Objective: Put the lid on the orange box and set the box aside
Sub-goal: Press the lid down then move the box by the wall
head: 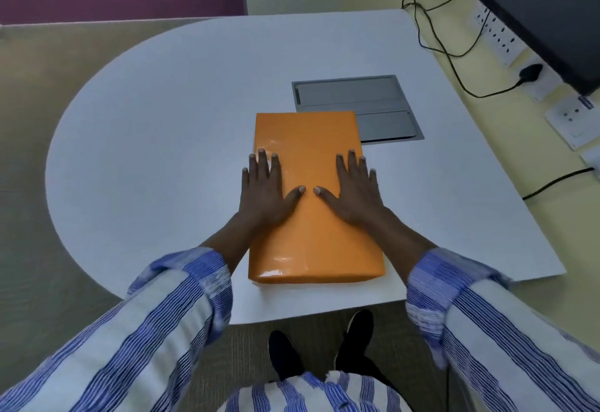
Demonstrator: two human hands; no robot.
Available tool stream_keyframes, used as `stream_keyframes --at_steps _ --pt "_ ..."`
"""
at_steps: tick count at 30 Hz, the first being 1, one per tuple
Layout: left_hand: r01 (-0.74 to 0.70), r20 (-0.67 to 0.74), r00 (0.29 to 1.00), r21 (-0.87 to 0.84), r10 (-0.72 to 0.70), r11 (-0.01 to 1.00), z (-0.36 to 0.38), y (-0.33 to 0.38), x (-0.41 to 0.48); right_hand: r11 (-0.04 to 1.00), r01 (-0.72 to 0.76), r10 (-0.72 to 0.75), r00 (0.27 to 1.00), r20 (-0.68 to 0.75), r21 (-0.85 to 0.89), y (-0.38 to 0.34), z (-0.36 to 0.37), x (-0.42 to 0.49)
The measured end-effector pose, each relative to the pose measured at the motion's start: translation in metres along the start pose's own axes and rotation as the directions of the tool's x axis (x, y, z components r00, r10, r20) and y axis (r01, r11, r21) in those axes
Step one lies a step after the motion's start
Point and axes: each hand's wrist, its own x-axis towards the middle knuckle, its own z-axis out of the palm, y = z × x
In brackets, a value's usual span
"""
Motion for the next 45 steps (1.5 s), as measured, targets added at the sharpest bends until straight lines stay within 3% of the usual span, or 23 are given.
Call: stream_keyframes --at_steps 8,14,17,20,23,25,26,29,32,36,45 --pt "-0.047 -0.085 0.995 0.020 0.048 0.999 0.024 -0.009 0.006 0.997 -0.002 -0.007 0.994 -0.105 -0.077 0.001 0.025 0.012" --pt "-0.049 -0.067 0.997 0.016 0.050 0.999 0.025 -0.009 0.007 0.997 -0.004 -0.002 0.997 -0.077 -0.073 0.004 0.026 0.016" --pt "-0.042 -0.075 0.996 -0.055 0.038 0.998 0.022 -0.011 0.008 0.999 0.013 -0.009 0.997 -0.077 0.044 0.007 0.019 0.015" --pt "-0.040 -0.171 0.985 -0.289 -0.010 0.956 0.016 -0.020 0.006 0.951 -0.018 0.076 0.981 -0.177 0.308 0.009 0.011 0.007" --pt "0.108 -0.120 0.967 -0.599 -0.222 0.793 0.015 -0.031 0.002 0.810 -0.178 0.306 0.941 -0.143 0.559 0.013 0.006 -0.003" --pt "0.293 0.085 0.935 -0.735 -0.345 0.611 0.015 -0.038 0.000 0.662 -0.357 0.426 0.903 0.060 0.659 0.021 0.003 -0.006" --pt "0.353 0.197 0.916 -0.810 -0.350 0.469 0.016 -0.041 -0.002 0.579 -0.430 0.448 0.878 0.171 0.693 0.026 0.004 -0.008" --pt "0.468 0.454 0.868 -0.883 -0.201 0.023 0.020 -0.050 -0.012 0.401 -0.520 0.379 0.844 0.380 0.754 0.036 0.005 -0.012" --pt "0.483 0.481 0.874 -0.844 0.071 -0.235 0.032 -0.049 -0.019 0.368 -0.514 0.343 0.849 0.401 0.775 0.040 0.006 -0.012" --pt "0.518 0.511 0.852 -0.785 0.117 -0.340 0.033 -0.039 -0.017 0.385 -0.500 0.342 0.858 0.384 0.775 0.045 0.001 -0.014" --pt "0.556 0.550 0.828 -0.784 0.107 -0.275 0.040 0.026 -0.004 0.469 -0.432 0.355 0.891 0.284 0.771 0.107 -0.038 -0.019"
